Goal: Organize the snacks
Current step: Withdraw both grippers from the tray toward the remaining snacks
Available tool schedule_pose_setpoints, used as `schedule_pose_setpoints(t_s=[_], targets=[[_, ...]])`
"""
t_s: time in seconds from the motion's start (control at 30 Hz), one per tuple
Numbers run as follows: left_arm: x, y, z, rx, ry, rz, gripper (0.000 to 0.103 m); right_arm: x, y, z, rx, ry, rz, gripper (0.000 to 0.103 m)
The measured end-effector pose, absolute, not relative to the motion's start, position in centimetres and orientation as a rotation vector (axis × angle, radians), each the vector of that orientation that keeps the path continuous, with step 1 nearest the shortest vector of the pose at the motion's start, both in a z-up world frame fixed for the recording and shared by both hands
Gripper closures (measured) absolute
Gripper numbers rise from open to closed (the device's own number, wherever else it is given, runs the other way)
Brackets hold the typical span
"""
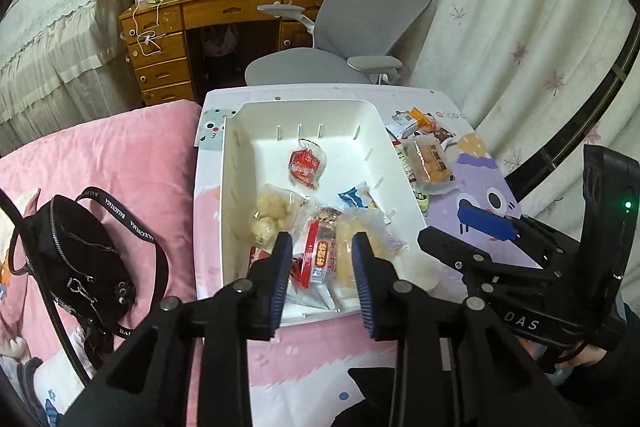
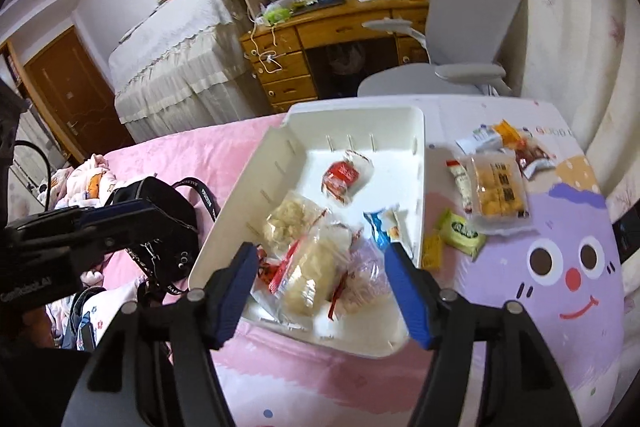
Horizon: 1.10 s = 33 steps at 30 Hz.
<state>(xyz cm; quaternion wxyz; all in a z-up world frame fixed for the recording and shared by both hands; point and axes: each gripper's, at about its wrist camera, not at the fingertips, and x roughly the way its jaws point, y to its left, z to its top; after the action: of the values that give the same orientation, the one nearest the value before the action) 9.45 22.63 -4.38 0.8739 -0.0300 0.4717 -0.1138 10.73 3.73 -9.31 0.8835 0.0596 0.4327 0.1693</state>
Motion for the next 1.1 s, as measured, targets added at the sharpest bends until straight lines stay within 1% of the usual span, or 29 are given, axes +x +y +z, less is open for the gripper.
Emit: schedule_pose_setpoints(t_s=[0.13,0.23,0.27,0.4,0.47,0.6,0.7,0.9,1.1], targets=[[9.7,22.8,-4.8,-0.076,0.999,-0.241,0.063,10.6,3.3,-9.8,0.145,0.923,0.348,0.036],[9.8,22.4,-5.2,-0.088,1.01,-0.262,0.059,10.2,2.8,-10.1,0.146,0.94,0.341,0.036],[9.8,22.2,-5.3,-0.089,1.012,-0.269,0.056,10.0,2.7,-10.2,0.143,0.945,0.337,0.036],[10.0,20.6,-5.9,-0.087,1.022,-0.307,0.052,9.4,1.4,-11.0,0.136,0.988,0.297,0.036],[10.1,19.5,-6.4,-0.087,1.032,-0.336,0.045,8.9,0.3,-11.4,0.144,1.016,0.267,0.036],[10.3,17.4,-7.4,-0.071,1.072,-0.343,0.045,8.3,-2.3,-11.9,0.18,1.039,0.209,0.036],[10.5,15.8,-7.4,-0.066,1.071,-0.347,0.04,7.9,-4.4,-11.8,0.199,1.027,0.177,0.036],[10.9,12.3,-6.9,-0.066,1.063,-0.314,0.035,8.2,-9.2,-11.8,0.22,1.021,0.147,0.036],[11.7,8.1,-6.6,-0.098,1.068,-0.249,0.034,9.6,-13.9,-10.9,0.19,1.007,0.189,0.036]])
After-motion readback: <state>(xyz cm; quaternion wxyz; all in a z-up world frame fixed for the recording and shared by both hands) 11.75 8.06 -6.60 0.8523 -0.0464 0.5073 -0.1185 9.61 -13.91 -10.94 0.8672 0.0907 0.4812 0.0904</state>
